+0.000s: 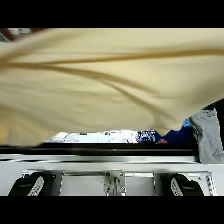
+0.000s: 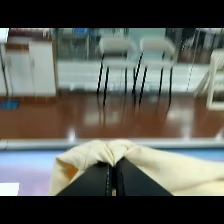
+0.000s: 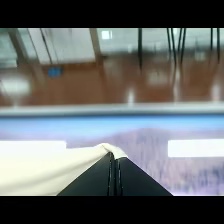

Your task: Fold the shirts.

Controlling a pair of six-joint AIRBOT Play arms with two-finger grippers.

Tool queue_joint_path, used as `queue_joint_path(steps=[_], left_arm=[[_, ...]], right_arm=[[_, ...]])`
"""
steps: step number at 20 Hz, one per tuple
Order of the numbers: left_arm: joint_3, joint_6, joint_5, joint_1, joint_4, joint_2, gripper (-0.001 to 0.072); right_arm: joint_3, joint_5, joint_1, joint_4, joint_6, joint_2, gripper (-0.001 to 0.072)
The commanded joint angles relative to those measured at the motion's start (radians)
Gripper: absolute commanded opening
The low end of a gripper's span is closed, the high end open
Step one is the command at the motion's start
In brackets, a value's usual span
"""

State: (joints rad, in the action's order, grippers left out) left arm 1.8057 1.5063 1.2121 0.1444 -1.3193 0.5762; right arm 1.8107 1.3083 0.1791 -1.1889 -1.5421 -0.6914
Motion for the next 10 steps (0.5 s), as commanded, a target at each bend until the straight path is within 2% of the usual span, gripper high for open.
queue_joint_path(steps=[1, 4, 6, 10], left_arm=[[-0.113, 0.005, 0.098, 0.001, -0.056, 0.002, 0.0037], [-0.314, 0.005, 0.097, 0.001, -0.104, 0.014, 0.0038], [-0.454, 0.005, 0.064, 0.001, -0.145, 0.044, 0.0038], [-0.673, 0.01, -0.18, 0.0, -0.141, 0.178, 0.0038]], right_arm=[[0.0, 0.302, 0.001, -0.039, -0.051, -0.111, 0.0057], [-0.092, 0.342, 0.0, -0.077, -0.038, -0.241, 0.0057], [-0.201, 0.257, 0.0, -0.095, -0.024, -0.324, 0.0057], [-0.334, -0.027, -0.019, -0.057, -0.025, -0.536, 0.0057]])
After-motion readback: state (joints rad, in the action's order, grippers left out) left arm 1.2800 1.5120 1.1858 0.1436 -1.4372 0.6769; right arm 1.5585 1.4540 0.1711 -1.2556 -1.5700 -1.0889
